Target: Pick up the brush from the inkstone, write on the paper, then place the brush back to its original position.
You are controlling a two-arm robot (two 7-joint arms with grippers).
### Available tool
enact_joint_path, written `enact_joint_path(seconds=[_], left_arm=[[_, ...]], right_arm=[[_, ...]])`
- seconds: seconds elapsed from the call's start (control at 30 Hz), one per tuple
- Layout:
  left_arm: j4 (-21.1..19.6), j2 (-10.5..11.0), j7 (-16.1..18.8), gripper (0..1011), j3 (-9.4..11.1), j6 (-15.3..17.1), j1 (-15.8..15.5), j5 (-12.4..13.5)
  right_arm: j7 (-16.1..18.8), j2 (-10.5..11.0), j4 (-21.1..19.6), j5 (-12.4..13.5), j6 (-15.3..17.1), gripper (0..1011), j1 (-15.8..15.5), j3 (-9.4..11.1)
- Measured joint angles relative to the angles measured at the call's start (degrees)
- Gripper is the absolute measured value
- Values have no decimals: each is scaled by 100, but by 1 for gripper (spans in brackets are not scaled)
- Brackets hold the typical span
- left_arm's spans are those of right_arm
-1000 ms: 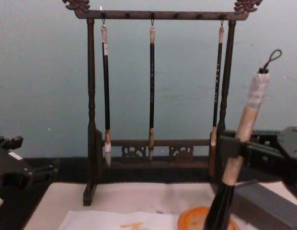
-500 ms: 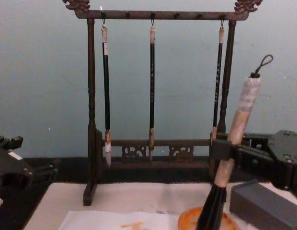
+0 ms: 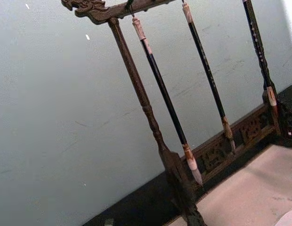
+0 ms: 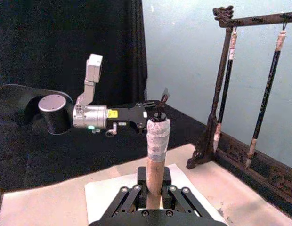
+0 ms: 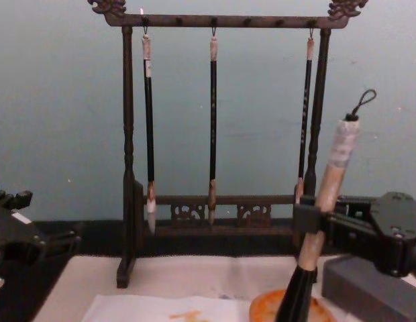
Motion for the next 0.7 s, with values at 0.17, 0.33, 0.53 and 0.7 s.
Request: enact_joint_path(seconds=[0.17,0.33,0.53,0.7], left_arm=[[0,0,0,1010,0,0,0,0],[0,0,0,1010,0,0,0,0],[0,0,0,1010,0,0,0,0],[0,0,0,1009,0,0,0,0]], right_arm=[[-17,-14,16,-31,-6,177,-9,0],[-32,-22,30,-77,-20,177,-18,0],[-61,-17,19,-139,-44,177,-48,12],[-86,8,-33,-165,-54,177,-91,49]])
